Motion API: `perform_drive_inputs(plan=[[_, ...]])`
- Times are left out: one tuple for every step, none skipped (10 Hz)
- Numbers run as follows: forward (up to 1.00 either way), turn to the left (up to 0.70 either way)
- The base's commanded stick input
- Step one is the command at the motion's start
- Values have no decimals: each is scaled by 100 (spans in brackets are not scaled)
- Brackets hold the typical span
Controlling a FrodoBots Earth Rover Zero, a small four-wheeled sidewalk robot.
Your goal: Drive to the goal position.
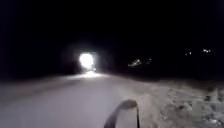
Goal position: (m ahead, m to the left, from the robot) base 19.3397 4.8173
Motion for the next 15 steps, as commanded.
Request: perform_drive_inputs(plan=[[100, 8], [100, 33], [100, 40], [100, 39], [100, 24], [100, 0], [100, 0], [100, 0], [100, 0], [100, 0], [100, 0], [100, 0], [100, 0], [100, 24], [100, 37]])
